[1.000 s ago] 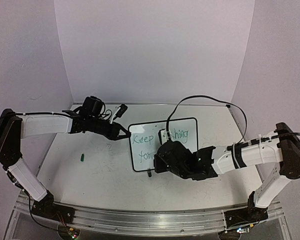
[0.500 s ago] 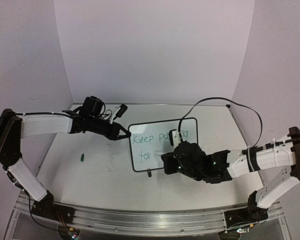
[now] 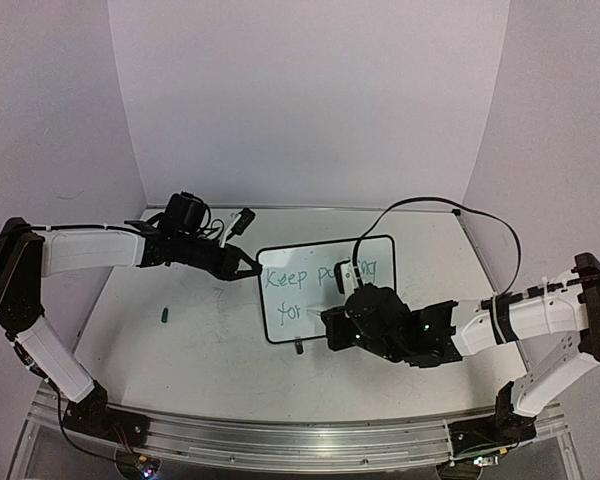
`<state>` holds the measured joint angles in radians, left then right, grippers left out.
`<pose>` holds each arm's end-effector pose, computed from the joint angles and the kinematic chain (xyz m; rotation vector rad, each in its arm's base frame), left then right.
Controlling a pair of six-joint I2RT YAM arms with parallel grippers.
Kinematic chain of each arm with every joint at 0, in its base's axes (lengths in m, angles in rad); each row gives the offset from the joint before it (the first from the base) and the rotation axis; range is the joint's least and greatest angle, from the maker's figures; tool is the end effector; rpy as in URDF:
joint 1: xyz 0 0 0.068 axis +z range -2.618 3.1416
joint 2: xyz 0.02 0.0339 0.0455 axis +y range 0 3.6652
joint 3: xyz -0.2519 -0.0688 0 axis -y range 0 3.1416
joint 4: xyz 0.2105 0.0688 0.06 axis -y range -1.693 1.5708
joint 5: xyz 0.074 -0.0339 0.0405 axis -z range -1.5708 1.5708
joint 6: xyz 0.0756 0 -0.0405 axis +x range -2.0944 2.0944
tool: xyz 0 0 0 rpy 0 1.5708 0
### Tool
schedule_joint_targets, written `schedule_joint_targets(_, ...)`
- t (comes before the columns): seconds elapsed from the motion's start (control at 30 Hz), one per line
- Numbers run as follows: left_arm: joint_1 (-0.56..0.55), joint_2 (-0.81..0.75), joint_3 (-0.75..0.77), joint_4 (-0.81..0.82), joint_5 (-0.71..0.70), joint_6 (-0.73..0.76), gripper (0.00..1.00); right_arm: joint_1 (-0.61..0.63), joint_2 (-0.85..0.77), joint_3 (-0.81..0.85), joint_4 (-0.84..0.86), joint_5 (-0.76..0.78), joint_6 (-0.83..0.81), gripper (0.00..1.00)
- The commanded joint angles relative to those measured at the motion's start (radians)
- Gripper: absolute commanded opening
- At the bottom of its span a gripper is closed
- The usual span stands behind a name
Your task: Write a sentence on the whiteboard
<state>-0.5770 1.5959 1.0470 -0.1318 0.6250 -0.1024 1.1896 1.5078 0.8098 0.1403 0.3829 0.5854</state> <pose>0.2628 -0.2238 0.2215 0.8802 2.1400 -1.0601 0.1476 0.2923 0.1993 -0.4174 2.1137 0.6596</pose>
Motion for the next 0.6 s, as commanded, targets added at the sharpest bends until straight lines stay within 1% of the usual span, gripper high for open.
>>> schedule_joint_targets(0.0,-0.001,-0.025,0.034,-0.009,-0.055,0.029,0.0,0.002,-0.005,0.028,-0.013,0.068,0.002,0.0)
schedule_joint_targets(0.33,-0.001,-0.022,0.034,-0.01,-0.05,0.027,0.0,0.002,0.035,0.074,-0.051,0.085,-0.016,0.0)
schedule_joint_targets(0.57,-0.001,-0.023,0.034,-0.009,-0.045,0.026,0.0,0.003,0.075,0.114,-0.008,0.04,-0.058,0.0)
